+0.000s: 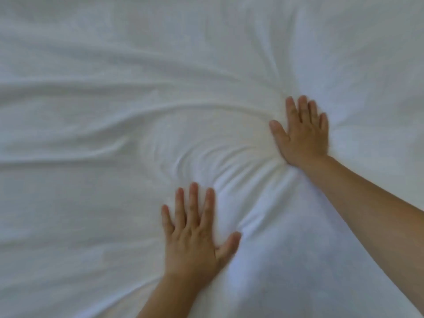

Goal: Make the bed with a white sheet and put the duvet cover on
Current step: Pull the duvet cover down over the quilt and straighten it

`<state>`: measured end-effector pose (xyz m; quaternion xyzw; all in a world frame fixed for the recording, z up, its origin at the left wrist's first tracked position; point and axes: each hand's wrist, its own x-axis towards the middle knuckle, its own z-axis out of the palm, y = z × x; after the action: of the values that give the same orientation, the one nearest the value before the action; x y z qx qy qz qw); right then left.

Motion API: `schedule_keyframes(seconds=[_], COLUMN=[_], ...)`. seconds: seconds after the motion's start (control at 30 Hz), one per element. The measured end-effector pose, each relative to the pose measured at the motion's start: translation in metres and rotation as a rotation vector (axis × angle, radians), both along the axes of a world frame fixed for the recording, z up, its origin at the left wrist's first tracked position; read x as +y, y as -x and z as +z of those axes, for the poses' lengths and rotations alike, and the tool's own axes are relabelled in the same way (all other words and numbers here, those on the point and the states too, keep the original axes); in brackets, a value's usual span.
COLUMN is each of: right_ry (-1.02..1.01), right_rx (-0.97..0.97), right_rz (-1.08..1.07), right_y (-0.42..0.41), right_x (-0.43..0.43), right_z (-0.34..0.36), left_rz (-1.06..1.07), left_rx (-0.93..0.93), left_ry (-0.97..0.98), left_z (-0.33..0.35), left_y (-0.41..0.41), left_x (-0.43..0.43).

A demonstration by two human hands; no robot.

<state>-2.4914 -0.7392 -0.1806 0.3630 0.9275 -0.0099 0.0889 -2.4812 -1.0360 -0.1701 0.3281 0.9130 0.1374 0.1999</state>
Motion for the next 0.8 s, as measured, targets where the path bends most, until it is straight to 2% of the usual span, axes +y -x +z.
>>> schedule_keyframes(seconds=[0.13, 0.33, 0.47, 0.67, 0.73, 0.8], right_ry=[0.002, 0.004, 0.035, 0.263, 0.378, 0.433], right_rx=[0.0, 0.013, 0.029, 0.142, 0.198, 0.267], right_rz=[-0.05, -0.22, -0.281, -0.475, -0.602, -0.728], right_y=[-0.095, -0.22, -0.292, -0.428, -0.463, -0.478], right_x=[0.034, 0.064, 0.076, 0.061, 0.049, 0.041], right_z=[0.005, -0.004, -0.007, -0.006, -0.002, 0.004], left_rz=[-0.163, -0.387, -0.492, -0.67, -0.811, -0.946], left_rx=[-0.085, -0.059, -0.11, -0.105, -0.089, -0.097], left_ry=[0.03, -0.01, 0.061, 0.12, 0.152, 0.094], left_z=[0.002, -0.01, -0.008, -0.004, 0.003, 0.015], left_y=[-0.072, -0.165, -0.231, -0.323, -0.339, -0.337], left_x=[0.048, 0.105, 0.143, 0.18, 0.191, 0.199])
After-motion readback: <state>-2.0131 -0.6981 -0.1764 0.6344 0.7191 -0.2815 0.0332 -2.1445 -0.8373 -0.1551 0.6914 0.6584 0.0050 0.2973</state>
